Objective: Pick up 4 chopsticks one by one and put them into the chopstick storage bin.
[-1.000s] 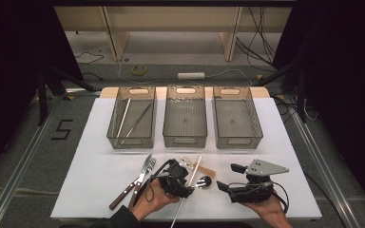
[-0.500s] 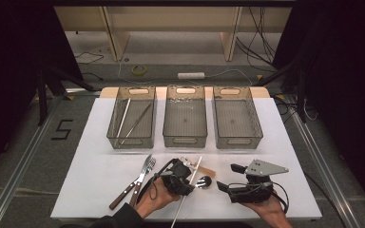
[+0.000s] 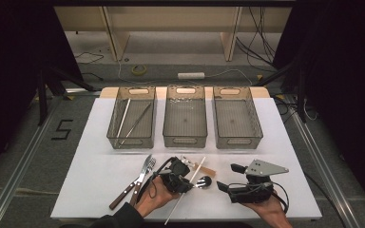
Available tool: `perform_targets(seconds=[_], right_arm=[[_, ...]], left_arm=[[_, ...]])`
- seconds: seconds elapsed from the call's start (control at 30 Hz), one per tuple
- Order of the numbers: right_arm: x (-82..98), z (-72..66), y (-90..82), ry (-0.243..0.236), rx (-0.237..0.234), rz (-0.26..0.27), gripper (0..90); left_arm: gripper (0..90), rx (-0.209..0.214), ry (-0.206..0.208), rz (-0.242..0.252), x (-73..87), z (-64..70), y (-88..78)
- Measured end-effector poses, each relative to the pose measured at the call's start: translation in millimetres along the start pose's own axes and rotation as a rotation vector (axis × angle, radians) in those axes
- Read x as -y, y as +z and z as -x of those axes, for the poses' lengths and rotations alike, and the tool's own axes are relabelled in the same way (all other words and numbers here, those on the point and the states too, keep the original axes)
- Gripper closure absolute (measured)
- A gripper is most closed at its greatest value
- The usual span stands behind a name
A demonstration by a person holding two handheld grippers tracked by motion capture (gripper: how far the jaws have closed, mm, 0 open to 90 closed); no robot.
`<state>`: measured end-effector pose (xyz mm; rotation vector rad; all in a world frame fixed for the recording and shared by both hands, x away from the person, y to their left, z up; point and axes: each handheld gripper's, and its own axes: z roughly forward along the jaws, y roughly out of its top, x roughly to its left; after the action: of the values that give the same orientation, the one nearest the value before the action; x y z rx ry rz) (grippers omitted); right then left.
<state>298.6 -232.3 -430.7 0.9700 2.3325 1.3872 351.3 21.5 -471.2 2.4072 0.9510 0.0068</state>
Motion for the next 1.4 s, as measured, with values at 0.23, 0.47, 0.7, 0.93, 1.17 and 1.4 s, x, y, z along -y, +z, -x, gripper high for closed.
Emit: perform_targets(seconds=[0.23,0.47,0.7,0.93,1.17,1.4], right_arm=[[0.1,-0.2,-0.2,-0.004,-0.001,0.000,20.6],[-0.2,-0.3,-0.3,-0.004,-0.002,0.002,20.6],[0.0,-0.4,0.1,-0.003,-0.004,-0.004,20.6],[0.1,-0.5,0.2,-0.003,-0.004,-0.005,20.5],[0.0,-0.5,0.0,-0.003,-0.003,-0.003,20.5],[0.1,-0.4,-0.2,-0.004,-0.003,-0.003,20.5]], left_arm=[[78.3,0.015,-0.023,0.002,0.1,-1.7,0.0],[81.5,0.018,-0.049,0.015,1.1,-2.8,-0.7],[83.9,0.010,-0.030,0.044,0.2,0.4,-3.6],[84.2,0.001,-0.002,0.083,-3.7,-1.3,-17.9],[84.2,-0.011,-0.002,0.132,-5.6,-8.1,-32.3],[84.2,-0.032,-0.006,0.176,-6.5,-19.6,-47.3]])
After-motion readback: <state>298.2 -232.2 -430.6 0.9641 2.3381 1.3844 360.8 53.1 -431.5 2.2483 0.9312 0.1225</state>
